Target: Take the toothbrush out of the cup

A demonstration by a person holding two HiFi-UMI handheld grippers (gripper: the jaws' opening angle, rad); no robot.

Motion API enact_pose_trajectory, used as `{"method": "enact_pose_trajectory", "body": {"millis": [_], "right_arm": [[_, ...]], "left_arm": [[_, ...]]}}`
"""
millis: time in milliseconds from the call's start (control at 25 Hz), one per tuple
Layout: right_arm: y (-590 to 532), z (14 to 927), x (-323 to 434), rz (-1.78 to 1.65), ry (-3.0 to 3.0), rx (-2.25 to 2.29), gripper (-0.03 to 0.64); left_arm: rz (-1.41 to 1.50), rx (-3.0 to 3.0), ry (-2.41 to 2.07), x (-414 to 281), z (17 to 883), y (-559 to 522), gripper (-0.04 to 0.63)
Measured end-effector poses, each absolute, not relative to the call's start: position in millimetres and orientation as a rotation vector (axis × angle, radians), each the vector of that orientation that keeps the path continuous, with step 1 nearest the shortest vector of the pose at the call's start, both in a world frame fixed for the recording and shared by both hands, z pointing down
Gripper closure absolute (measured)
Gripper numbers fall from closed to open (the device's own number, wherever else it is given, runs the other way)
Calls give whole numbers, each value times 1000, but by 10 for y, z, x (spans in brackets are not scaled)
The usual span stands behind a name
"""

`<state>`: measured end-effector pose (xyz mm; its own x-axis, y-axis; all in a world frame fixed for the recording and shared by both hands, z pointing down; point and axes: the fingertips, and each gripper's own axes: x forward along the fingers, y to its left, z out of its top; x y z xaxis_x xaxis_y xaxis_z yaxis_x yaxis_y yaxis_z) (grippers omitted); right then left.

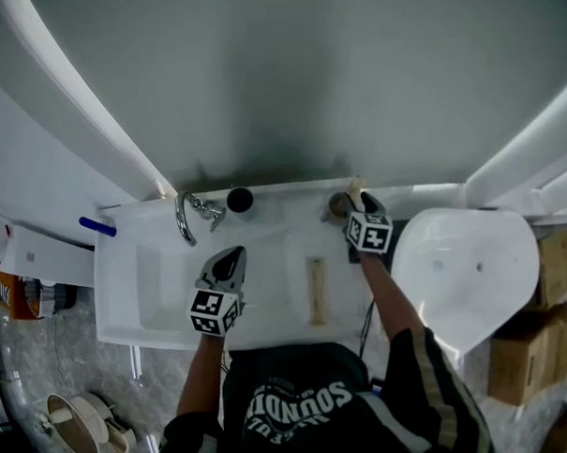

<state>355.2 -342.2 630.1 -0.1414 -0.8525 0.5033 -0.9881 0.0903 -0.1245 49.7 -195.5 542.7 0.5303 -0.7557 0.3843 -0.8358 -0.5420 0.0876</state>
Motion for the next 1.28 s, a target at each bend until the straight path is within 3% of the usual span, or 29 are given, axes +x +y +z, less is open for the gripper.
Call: {"method": "enact_pose_trajectory", "body": {"millis": [440,680,1280], "right_arm": [[-3657,6527,3671,689,-1979,1816,434],[-3641,6432,3580,656,-2063,1757,483],[-3477,5800,3486,449,-2198,1684,533]], "left_arm": [[443,2453,-1382,275,5487,-1891,597],[440,2464,-1359,317,5514,-1941,597],[426,2528,-1275,565,5492,-1917,597]]}}
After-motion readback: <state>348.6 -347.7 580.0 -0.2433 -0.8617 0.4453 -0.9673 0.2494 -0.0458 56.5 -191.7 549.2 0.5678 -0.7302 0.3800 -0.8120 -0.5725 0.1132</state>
